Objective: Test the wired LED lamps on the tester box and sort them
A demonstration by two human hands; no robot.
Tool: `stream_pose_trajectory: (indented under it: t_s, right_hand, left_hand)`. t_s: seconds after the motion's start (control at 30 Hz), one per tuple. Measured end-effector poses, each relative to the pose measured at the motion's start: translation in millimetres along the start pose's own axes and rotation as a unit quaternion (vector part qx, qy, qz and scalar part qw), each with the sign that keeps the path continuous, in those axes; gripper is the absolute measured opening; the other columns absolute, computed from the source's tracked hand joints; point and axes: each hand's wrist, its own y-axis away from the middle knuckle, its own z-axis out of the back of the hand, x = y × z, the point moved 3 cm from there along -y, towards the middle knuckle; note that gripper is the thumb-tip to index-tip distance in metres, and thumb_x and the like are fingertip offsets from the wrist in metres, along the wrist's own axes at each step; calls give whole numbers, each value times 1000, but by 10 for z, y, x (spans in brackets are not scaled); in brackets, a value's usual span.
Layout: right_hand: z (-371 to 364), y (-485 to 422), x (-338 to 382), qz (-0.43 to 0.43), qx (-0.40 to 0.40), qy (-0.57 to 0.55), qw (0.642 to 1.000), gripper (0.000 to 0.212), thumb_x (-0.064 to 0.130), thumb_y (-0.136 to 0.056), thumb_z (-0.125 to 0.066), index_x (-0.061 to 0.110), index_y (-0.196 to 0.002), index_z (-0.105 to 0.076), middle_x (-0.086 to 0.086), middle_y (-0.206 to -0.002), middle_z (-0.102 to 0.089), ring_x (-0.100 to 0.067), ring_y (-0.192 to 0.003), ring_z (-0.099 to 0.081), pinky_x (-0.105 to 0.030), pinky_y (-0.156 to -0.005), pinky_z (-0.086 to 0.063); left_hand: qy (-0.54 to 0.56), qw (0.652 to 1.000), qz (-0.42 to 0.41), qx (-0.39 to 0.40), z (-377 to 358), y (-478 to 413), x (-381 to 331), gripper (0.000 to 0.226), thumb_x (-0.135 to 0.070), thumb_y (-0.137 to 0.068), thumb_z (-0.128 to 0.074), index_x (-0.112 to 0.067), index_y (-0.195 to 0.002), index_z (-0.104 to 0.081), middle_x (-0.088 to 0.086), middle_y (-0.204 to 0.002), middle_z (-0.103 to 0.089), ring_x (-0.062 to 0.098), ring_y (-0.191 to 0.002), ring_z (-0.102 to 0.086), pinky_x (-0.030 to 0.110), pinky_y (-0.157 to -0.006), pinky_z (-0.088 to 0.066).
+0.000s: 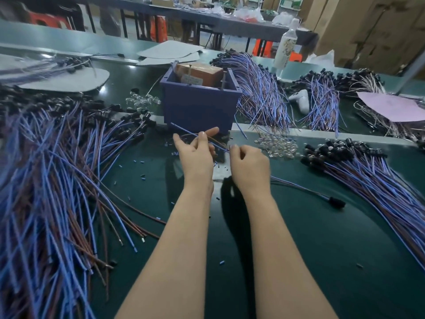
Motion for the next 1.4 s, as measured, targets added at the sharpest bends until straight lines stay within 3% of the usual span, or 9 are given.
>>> stream_pose_trajectory:
  t_s: [0.1,0.2,0.27,0.33,0.43,0.53,0.73,1.07,1.4]
  right_hand:
    - [62,-13,-93,-42,-9,15,999,42,25,-90,-46,13,-51,-35,-3,-53,-40,-31,-68,-43,-32,-62,-29]
    - [75,-6,-121,-56,-6,34,998,38,27,-91,-45,14,-56,-42,1,-56,-44,-29,-71,-44,-34,-73,-32]
    - [56,8,-51,-16,-15,10,1000,34,29,-96,-43,15,-66,-49,-3,-66,-53,-27,-74,-45,-35,-78,-34]
    - [17,34,69,55,-11,-52,997,31,26,-98,-42,10,-77,-58,-10,-78,-62,-25,-75,-48,-36,-74,-36]
    - [-76,68,158,110,26,-64,992,30,21,-99,-41,5,-88,-63,-15,-91,-66,-30,-84,-55,-40,-74,-37]
    - [-115,58,107,114,51,-49,991,30,21,-99,-41,3,-92,-64,-15,-95,-64,-31,-91,-54,-38,-78,-35]
    - [-75,79,132,134,55,-69,987,28,18,-98,-45,1,-83,-62,-14,-85,-63,-28,-82,-52,-34,-71,-32]
    - [-127,92,185,156,108,-33,981,31,22,-99,-42,4,-83,-62,-14,-87,-62,-29,-86,-52,-39,-78,-36]
    - [-124,104,206,151,138,-16,979,31,24,-100,-41,8,-85,-63,-14,-92,-62,-30,-93,-52,-42,-84,-39]
  left_hand:
    - [18,1000,-5,-18,31,-24,-14,50,-14,-103,-36,-13,-147,-12,-9,-83,-70,0,-51,-42,14,-54,-39]
    - [18,1000,-18,-11,34,-34,-41,14,-13,-102,-38,-12,-106,-51,-6,-78,-69,0,-49,-42,17,-58,-39]
    - [0,1000,-21,-2,18,-33,-37,20,-12,-101,-40,-16,-87,-55,-7,-75,-70,0,-50,-45,16,-59,-42]
    - [-1,1000,-4,23,-20,-12,-10,23,-11,-101,-41,-17,-83,-54,-8,-70,-70,-1,-52,-52,16,-59,-46]
    - [-5,999,4,44,-42,19,5,22,-11,-100,-42,-14,-83,-55,-8,-65,-70,1,-54,-58,17,-58,-50]
    - [2,999,-25,25,13,-5,-58,20,-12,-100,-44,-13,-86,-58,-4,-67,-70,1,-43,-44,14,-48,-42]
    - [19,999,-15,-28,64,11,-100,24,-12,-101,-41,-11,-86,-60,-6,-71,-71,0,-43,-45,12,-51,-43]
    - [57,991,5,-124,124,32,-84,24,-11,-101,-41,-13,-83,-57,0,-79,-70,3,-44,-35,15,-49,-33]
    - [37,984,-14,-172,148,30,-72,26,-9,-101,-38,-1,-119,-54,3,-85,-70,2,-34,-30,12,-39,-29]
